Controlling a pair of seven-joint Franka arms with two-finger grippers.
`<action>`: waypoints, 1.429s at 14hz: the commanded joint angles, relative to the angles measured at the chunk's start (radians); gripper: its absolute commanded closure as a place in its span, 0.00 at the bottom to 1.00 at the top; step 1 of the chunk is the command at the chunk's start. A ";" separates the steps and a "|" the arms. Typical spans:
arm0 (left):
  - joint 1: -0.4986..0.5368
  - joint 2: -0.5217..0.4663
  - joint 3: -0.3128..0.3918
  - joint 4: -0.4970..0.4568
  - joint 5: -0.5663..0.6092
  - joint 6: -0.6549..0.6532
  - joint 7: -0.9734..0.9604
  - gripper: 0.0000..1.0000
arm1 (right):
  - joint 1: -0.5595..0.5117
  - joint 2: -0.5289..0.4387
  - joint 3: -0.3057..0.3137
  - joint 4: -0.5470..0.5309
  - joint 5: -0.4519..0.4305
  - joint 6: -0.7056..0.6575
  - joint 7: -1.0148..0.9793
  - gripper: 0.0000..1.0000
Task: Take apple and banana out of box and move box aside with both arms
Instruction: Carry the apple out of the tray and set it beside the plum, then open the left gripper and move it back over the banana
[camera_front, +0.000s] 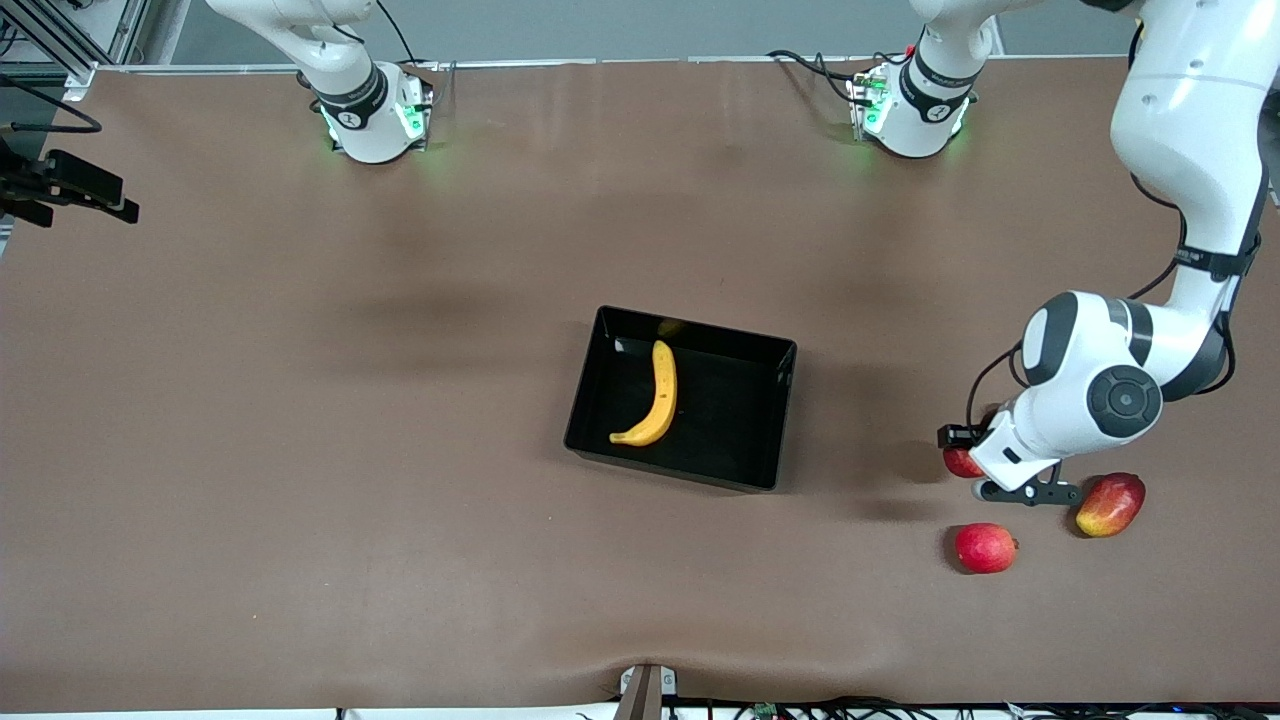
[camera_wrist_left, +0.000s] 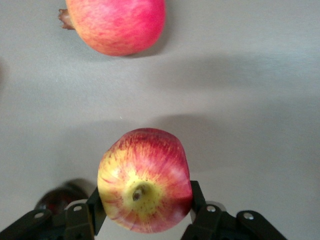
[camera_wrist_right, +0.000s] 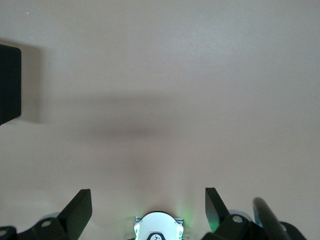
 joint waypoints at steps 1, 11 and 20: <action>0.030 0.035 -0.012 0.004 0.024 0.040 0.027 0.95 | -0.008 -0.026 0.007 -0.022 -0.004 -0.002 0.005 0.00; 0.012 -0.096 -0.125 0.013 0.008 -0.080 -0.153 0.00 | -0.008 -0.025 0.007 -0.015 -0.004 0.000 0.005 0.00; -0.249 -0.053 -0.266 0.102 0.046 -0.080 -0.660 0.00 | -0.008 -0.023 0.007 -0.010 -0.004 0.003 0.005 0.00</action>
